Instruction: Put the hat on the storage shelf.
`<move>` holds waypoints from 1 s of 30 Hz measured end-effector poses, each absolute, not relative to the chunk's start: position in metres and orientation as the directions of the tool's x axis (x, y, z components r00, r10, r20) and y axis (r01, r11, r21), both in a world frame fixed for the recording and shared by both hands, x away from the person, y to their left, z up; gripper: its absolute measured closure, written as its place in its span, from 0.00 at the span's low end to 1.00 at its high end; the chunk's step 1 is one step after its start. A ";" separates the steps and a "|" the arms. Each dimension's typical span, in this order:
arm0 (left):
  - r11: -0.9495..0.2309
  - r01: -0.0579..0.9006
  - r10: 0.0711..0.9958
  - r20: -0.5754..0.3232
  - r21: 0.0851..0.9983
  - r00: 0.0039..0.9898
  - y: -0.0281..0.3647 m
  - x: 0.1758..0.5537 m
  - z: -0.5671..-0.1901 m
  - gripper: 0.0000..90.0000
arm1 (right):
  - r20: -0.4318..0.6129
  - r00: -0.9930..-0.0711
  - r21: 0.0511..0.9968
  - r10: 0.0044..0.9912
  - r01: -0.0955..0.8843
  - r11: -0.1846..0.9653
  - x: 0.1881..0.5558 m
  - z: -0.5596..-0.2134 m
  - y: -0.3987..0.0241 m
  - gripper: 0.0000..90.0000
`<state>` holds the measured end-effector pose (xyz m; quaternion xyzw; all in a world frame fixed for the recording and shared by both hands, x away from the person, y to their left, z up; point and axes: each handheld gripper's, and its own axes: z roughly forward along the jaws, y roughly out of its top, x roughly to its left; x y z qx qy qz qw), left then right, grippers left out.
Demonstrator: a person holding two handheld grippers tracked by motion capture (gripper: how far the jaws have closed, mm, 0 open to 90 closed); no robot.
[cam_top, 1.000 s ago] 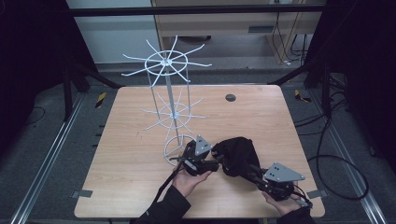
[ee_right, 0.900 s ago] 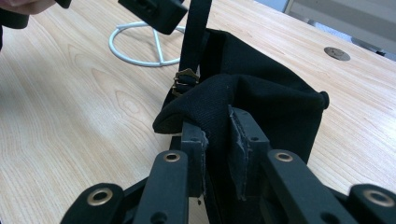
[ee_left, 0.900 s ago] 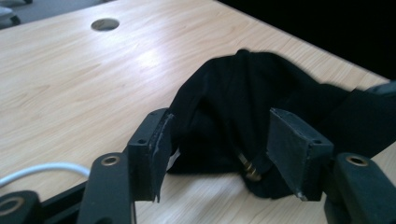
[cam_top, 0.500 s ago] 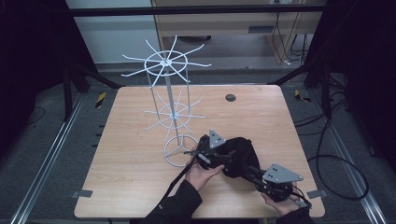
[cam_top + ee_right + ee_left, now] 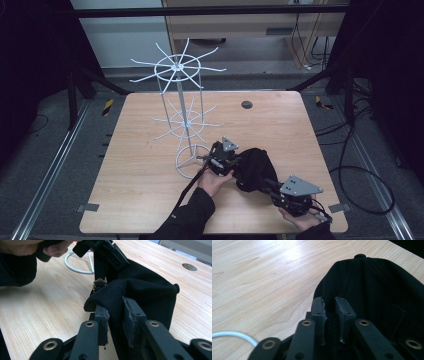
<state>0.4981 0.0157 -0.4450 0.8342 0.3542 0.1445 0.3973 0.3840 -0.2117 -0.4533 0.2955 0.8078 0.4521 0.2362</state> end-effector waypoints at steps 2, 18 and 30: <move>-0.436 0.454 0.705 -0.019 0.777 0.709 0.016 0.497 -0.444 0.90 | -0.099 -0.713 0.874 0.694 0.271 0.403 0.384 -0.451 -0.213 0.75; -0.423 0.398 0.697 0.011 0.814 0.717 0.020 0.491 -0.443 0.90 | 0.071 -0.638 0.931 0.767 0.319 0.179 0.395 -0.410 -0.242 0.46; -0.430 0.390 0.688 0.016 0.814 0.726 0.026 0.489 -0.448 0.90 | 0.151 -0.533 0.877 0.832 0.461 0.136 0.463 -0.439 -0.227 0.47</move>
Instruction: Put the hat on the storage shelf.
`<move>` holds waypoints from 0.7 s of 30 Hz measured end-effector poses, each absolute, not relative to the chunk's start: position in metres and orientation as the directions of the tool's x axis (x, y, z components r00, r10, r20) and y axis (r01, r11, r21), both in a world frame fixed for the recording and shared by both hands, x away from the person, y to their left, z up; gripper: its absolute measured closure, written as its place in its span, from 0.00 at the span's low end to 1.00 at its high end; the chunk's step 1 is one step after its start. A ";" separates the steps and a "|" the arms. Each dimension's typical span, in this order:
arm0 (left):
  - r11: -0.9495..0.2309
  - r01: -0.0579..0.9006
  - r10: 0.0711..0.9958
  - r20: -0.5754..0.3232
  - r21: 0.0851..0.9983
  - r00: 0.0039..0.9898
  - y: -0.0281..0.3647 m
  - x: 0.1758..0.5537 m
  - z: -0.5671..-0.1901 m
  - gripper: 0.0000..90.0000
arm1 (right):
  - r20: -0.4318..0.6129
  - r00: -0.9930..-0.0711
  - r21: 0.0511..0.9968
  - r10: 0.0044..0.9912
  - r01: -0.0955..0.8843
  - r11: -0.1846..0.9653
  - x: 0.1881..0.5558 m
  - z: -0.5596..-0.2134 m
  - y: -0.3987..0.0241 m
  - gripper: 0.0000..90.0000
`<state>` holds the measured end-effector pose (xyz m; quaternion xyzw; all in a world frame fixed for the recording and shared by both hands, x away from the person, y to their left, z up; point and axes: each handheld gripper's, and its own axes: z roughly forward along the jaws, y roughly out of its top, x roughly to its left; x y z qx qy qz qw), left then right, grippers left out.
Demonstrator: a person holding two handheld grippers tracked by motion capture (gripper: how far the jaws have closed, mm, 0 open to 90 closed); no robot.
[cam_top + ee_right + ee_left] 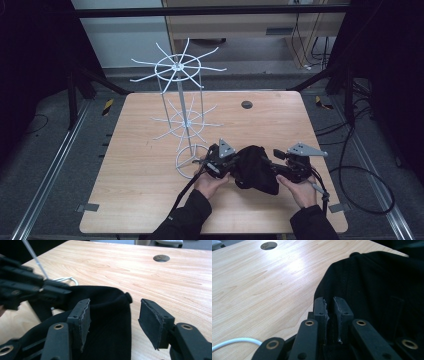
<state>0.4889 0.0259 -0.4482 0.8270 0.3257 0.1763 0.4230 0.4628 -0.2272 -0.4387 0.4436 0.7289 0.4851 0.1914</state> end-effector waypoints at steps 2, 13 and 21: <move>-0.431 0.385 0.686 0.018 0.816 0.727 0.027 0.489 -0.450 0.90 | 0.170 -0.523 0.878 0.835 0.465 0.112 0.468 -0.437 -0.227 0.48; -0.426 0.384 0.685 0.015 0.819 0.729 0.028 0.487 -0.451 0.90 | 0.222 -0.525 0.846 0.821 0.523 0.106 0.479 -0.444 -0.220 0.55; -0.426 0.383 0.679 0.009 0.820 0.734 0.028 0.485 -0.451 0.90 | 0.226 -0.538 0.847 0.812 0.520 0.108 0.477 -0.439 -0.219 0.59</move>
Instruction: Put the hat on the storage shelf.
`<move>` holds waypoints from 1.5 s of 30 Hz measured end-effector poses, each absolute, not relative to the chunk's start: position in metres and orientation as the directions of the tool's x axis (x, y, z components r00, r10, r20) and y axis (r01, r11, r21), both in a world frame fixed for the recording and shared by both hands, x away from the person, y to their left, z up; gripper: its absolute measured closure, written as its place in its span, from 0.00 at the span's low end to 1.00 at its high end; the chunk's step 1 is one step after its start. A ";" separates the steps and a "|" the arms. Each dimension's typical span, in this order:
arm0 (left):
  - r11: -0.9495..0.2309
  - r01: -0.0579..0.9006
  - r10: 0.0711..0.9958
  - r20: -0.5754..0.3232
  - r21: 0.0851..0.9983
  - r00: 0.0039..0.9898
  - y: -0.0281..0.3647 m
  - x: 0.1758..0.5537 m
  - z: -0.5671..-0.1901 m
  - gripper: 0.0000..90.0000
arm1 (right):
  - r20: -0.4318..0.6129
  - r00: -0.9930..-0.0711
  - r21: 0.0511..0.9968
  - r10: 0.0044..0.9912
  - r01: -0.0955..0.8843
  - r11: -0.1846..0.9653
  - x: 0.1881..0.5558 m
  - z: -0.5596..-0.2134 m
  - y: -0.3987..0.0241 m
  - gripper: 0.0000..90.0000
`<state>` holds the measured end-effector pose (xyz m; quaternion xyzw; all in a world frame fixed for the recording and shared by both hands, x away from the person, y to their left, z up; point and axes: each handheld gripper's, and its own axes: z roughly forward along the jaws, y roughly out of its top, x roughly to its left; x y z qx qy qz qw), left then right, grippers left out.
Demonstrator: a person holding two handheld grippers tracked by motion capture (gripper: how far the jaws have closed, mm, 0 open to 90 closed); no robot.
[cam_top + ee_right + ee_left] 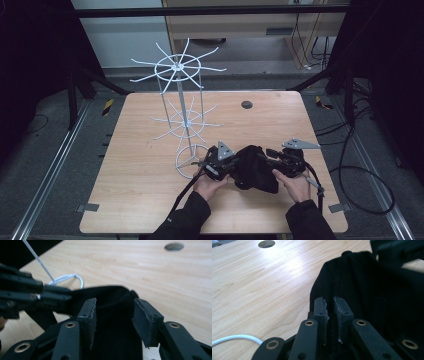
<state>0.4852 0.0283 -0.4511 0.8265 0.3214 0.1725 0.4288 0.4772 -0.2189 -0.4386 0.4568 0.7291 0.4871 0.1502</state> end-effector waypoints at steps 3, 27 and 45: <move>-0.428 0.380 0.678 0.013 0.820 0.735 0.029 0.485 -0.451 0.90 | 0.222 -0.538 0.864 0.813 0.495 0.091 0.476 -0.434 -0.220 0.58; -0.428 0.380 0.667 0.003 0.820 0.745 0.027 0.483 -0.452 0.90 | 0.177 -0.490 0.795 0.853 0.583 0.170 0.484 -0.442 -0.211 0.68; -0.364 0.309 0.680 0.024 0.879 0.733 0.032 0.486 -0.428 0.88 | 0.038 -0.550 0.896 0.834 0.388 0.216 0.475 -0.412 -0.216 0.97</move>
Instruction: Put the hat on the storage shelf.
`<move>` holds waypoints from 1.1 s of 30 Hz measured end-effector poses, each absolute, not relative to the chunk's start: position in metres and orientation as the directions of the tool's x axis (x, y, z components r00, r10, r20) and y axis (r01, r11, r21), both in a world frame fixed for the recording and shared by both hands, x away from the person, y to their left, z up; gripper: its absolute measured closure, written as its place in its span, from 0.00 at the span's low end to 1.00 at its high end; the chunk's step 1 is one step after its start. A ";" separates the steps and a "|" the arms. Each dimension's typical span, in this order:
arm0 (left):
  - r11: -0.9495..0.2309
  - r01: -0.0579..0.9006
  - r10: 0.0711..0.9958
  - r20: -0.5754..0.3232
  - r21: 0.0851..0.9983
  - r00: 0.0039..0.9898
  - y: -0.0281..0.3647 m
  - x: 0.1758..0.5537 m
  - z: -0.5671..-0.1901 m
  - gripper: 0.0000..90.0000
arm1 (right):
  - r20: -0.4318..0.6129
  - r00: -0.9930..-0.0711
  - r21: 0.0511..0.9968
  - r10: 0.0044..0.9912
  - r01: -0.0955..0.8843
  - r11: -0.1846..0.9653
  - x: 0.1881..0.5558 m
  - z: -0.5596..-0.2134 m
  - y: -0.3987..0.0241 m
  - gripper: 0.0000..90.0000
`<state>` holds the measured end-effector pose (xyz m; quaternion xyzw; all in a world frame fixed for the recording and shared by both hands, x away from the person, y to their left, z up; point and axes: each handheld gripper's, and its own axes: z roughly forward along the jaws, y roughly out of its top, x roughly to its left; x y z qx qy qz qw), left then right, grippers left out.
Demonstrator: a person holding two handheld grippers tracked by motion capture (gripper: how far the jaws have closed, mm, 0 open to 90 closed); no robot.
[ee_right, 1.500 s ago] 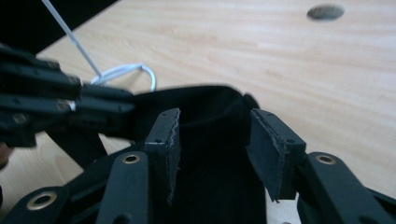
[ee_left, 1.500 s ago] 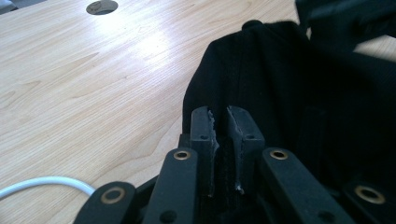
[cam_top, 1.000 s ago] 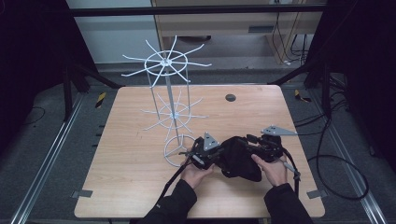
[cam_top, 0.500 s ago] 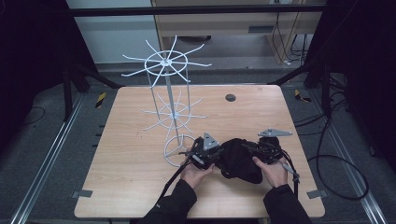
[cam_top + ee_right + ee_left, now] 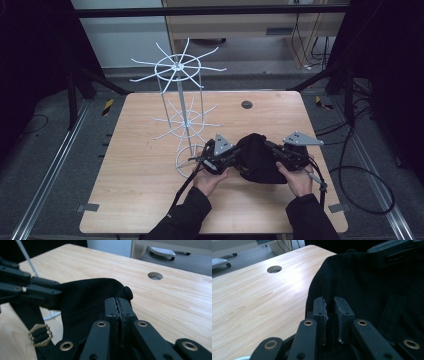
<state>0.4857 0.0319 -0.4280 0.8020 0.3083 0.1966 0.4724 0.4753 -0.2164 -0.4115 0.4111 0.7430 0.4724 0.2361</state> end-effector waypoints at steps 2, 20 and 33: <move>-0.377 0.318 0.676 0.024 0.870 0.736 0.033 0.484 -0.434 0.87 | 0.028 -0.565 0.889 0.825 0.392 0.238 0.471 -0.417 -0.216 0.97; -0.499 0.363 0.628 0.039 0.787 0.777 0.057 0.463 -0.458 0.68 | 0.064 -0.659 0.859 0.749 0.418 0.294 0.424 -0.438 -0.206 0.83; -0.467 0.368 0.637 0.018 0.805 0.770 0.091 0.437 -0.454 0.57 | 0.052 -0.665 0.882 0.745 0.380 0.277 0.408 -0.428 -0.217 0.62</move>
